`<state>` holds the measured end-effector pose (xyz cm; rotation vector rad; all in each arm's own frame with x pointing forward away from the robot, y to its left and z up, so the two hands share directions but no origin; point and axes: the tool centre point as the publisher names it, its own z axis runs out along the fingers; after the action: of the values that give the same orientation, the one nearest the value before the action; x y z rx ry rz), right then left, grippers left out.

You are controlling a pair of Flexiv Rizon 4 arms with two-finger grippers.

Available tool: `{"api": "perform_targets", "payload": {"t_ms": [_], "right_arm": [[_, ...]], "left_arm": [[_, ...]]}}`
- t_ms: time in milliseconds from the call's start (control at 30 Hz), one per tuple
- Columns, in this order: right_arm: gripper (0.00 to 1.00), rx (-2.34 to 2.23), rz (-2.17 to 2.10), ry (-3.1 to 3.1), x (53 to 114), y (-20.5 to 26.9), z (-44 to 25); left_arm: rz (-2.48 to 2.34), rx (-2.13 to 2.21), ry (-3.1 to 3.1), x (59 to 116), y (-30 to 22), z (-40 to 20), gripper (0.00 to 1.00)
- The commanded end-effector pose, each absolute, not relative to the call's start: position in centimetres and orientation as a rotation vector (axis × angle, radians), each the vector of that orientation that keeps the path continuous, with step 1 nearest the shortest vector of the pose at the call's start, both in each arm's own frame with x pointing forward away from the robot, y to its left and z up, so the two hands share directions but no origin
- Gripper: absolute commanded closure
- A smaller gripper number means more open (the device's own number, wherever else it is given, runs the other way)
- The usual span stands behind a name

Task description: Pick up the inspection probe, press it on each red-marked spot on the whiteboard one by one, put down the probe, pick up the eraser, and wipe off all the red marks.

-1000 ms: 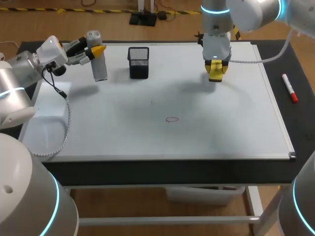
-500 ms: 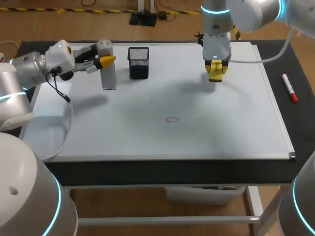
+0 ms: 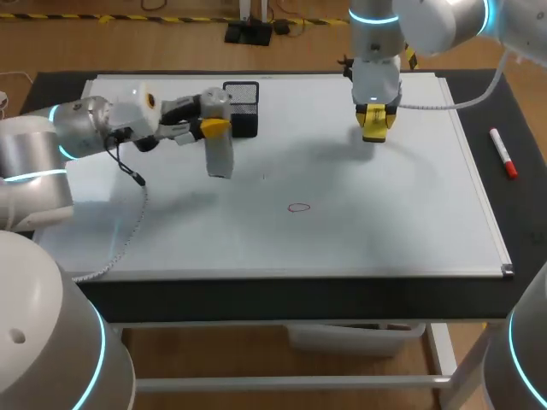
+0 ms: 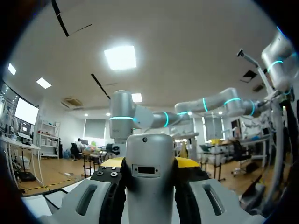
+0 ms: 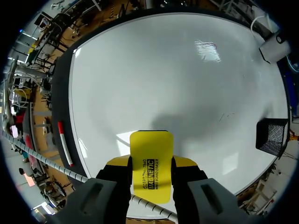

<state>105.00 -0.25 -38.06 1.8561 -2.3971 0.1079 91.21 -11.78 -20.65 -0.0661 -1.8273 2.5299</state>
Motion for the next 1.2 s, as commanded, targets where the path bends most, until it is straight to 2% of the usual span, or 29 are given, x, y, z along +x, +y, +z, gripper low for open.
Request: {"api": "perform_targets", "payload": {"t_ms": [33, 733, 1200], "right_arm": [[1.00, 1.857, 0.111, -2.394, 105.0, -0.3, -37.9], [1.00, 1.857, 0.111, -2.394, 105.0, -0.3, -37.9], [1.00, 1.857, 0.111, -2.394, 105.0, -0.3, -37.9]], "left_arm": [[2.502, -0.116, -1.775, 91.0, -13.9, -21.0, 1.00], [2.355, -0.226, -1.634, 86.2, -21.0, -23.0, 1.00], [2.308, -0.287, -1.627, 85.5, -23.9, -23.6, 1.00]]}}
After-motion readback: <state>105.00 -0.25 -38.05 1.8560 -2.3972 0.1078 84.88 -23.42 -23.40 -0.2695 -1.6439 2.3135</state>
